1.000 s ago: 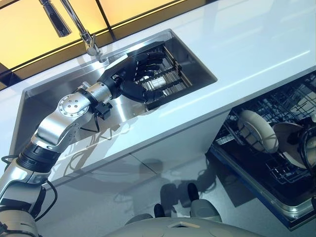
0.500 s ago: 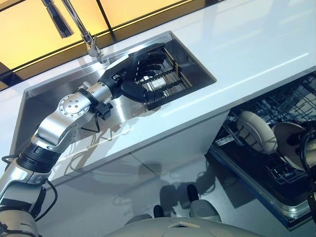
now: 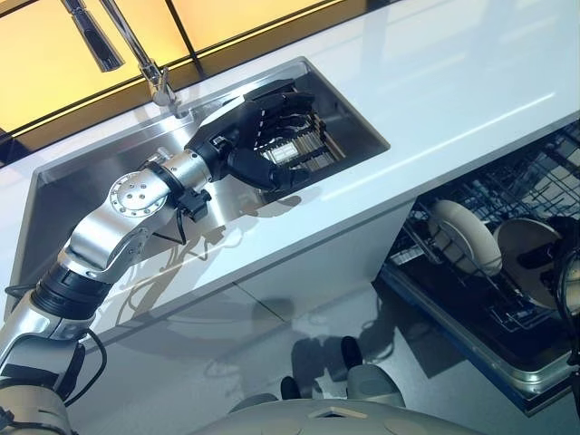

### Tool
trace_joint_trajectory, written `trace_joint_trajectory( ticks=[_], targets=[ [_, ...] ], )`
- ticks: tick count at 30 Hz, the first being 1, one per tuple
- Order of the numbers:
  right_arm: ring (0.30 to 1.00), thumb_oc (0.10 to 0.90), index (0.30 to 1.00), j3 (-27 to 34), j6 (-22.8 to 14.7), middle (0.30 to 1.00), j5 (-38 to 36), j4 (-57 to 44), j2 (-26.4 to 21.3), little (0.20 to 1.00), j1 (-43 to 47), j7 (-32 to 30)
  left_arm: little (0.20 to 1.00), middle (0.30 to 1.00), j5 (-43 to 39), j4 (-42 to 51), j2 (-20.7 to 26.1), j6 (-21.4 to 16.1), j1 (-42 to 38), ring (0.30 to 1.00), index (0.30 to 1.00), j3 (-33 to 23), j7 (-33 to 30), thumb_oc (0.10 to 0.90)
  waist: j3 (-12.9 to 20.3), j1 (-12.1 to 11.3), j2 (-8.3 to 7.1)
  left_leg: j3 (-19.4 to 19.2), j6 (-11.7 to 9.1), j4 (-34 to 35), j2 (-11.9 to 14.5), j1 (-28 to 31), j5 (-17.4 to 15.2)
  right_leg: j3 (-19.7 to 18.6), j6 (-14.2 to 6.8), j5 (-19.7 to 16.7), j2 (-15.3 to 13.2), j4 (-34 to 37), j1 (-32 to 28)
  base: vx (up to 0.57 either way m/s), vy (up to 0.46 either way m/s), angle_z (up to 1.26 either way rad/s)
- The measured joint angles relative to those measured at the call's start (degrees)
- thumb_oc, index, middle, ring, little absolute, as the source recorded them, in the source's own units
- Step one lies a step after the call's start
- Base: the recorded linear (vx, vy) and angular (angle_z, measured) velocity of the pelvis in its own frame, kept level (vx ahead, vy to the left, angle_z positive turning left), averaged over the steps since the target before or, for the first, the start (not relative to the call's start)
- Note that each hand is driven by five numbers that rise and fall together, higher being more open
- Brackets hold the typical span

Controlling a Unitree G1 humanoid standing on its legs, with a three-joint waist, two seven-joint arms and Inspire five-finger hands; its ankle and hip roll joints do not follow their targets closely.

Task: Pick up plates and place into dishwasher.

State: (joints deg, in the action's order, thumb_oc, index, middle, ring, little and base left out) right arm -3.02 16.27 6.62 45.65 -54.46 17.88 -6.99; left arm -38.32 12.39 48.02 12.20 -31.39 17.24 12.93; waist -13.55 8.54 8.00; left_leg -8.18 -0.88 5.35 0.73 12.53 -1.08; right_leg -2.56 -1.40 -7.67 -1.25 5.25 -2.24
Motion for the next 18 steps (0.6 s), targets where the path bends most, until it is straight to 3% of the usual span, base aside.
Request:
trace_joint_trajectory(
  ticks=[6,18],
  targets=[
    [0.900,0.800,0.900,7.7,0.3,0.900,-0.1,-7.6,-0.1,0.900,-5.5,0.0,0.900,0.900,0.0,0.0,0.0,0.0,0.0,0.900,0.900,-0.1,0.1,0.800,-0.2,2.0,-0.40,-0.4,0.1,0.0,0.0,0.2,-0.3,-0.8,-0.1,0.0,0.2,0.0,0.1,0.00,0.004,-0.05],
    [0.900,0.800,0.900,16.7,0.4,0.900,0.3,-18.4,-1.0,0.900,-9.9,0.0,0.900,0.900,0.0,-0.1,0.1,-0.1,0.0,0.900,0.900,-0.3,1.6,0.800,-0.4,5.6,-1.26,-3.8,-0.1,0.0,0.2,1.6,-1.6,-4.1,0.0,0.0,1.2,0.0,0.2,0.00,0.008,-0.15]
  ],
)
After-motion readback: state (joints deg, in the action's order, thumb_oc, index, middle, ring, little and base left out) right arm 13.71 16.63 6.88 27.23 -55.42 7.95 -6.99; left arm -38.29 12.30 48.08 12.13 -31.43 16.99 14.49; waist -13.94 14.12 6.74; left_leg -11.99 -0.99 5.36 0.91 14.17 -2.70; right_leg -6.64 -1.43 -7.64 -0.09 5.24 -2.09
